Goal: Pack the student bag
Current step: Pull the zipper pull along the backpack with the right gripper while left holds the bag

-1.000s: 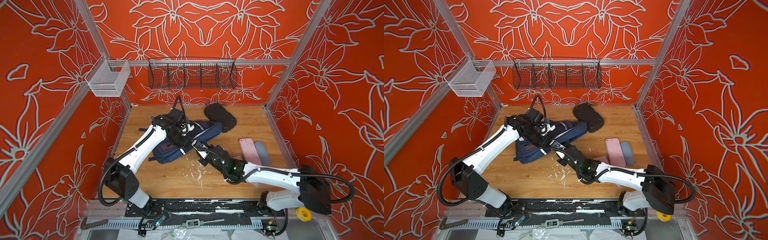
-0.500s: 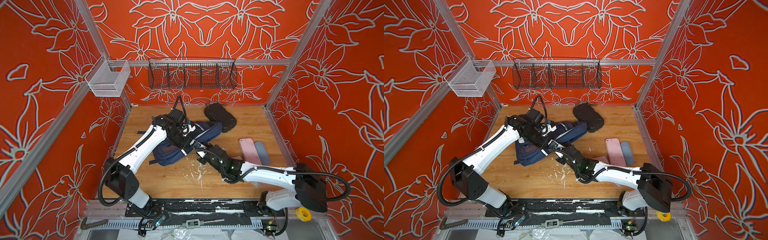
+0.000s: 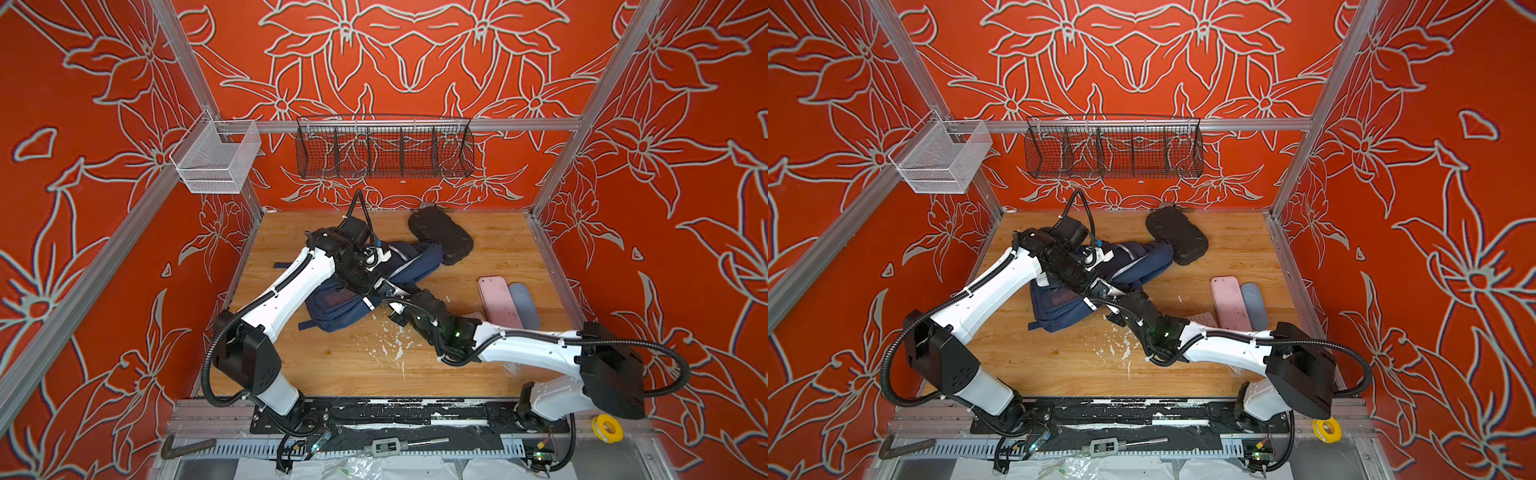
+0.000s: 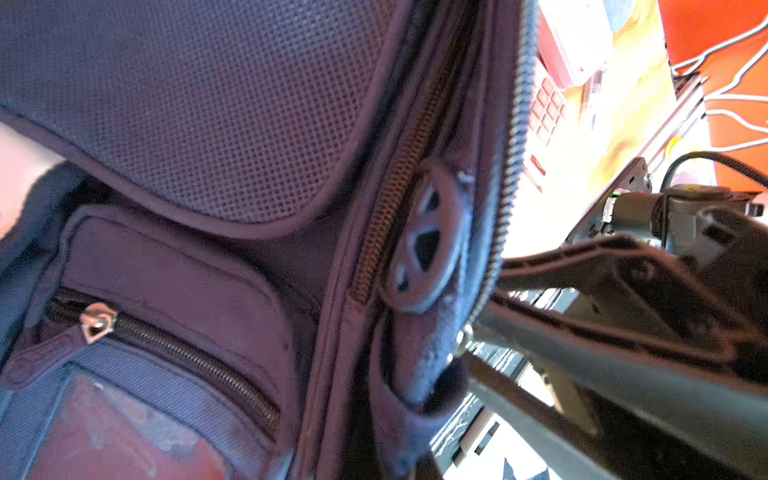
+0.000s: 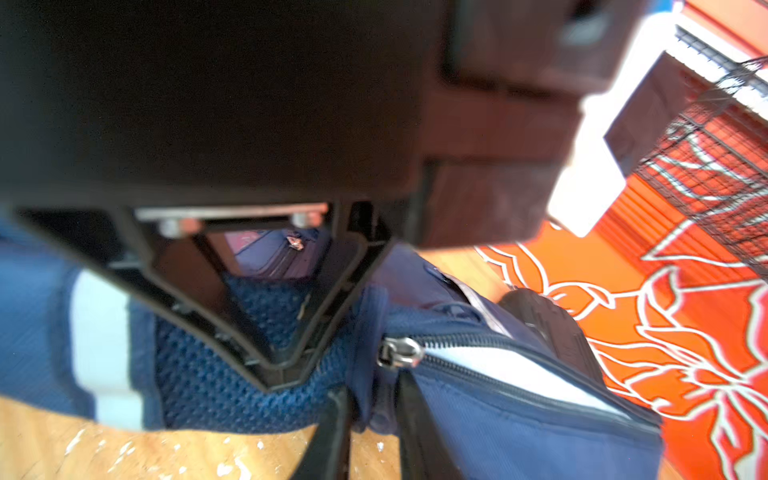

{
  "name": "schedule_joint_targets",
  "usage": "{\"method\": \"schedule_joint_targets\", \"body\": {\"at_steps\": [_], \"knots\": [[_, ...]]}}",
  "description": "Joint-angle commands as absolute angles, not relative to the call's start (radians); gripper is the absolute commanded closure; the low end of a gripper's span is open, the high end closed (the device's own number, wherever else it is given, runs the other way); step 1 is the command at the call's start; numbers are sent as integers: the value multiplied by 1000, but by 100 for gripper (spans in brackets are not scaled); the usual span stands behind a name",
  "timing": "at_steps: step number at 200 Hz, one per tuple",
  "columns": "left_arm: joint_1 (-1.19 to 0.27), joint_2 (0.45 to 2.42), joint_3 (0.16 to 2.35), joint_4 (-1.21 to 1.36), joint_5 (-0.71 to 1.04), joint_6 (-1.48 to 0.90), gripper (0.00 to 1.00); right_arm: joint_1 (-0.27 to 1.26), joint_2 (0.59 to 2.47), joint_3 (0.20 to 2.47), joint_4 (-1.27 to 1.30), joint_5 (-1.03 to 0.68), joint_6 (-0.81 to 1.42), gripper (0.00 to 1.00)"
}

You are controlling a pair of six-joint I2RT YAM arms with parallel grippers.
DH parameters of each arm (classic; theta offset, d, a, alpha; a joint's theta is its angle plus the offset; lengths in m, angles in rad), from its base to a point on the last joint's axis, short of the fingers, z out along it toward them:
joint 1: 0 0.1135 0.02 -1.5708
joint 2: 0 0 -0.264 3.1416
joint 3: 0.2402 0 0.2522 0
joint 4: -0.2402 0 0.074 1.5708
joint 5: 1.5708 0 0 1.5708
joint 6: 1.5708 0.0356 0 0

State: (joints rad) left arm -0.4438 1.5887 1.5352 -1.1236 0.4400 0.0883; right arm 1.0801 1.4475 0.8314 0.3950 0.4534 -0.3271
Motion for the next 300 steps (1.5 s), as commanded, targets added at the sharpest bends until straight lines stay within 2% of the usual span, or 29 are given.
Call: {"method": "schedule_joint_targets", "body": {"at_steps": [1, 17, 81, 98, 113, 134, 162, 185, 248, 300], "knots": [[-477, 1572, 1571, -1155, 548, 98, 100, 1075, 1459, 868, 398, 569, -338, 86], [-477, 1572, 1575, -1172, 523, 106, 100, 1073, 1426, 843, 400, 560, -332, 87], [-477, 1540, 1550, -1209, 453, 159, 100, 958, 1264, 757, 292, 255, -171, 88], [-477, 1517, 1525, -1193, 448, 178, 100, 913, 1220, 713, 318, 112, -141, 84], [-482, 1482, 1496, -1157, 458, 195, 100, 905, 1213, 709, 307, 77, -144, 81], [-494, 1439, 1466, -1089, 476, 206, 100, 913, 1247, 785, 162, -14, -177, 76], [-515, 1393, 1429, -1000, 484, 218, 100, 925, 1252, 755, 233, -143, -158, 78], [-529, 1360, 1385, -951, 501, 246, 100, 924, 1268, 741, 276, -115, -87, 71], [-543, 1291, 1323, -908, 486, 359, 100, 925, 1335, 775, 284, -321, -72, 72], [-542, 1271, 1316, -925, 445, 467, 100, 925, 1293, 731, 306, -362, -37, 69]]}}
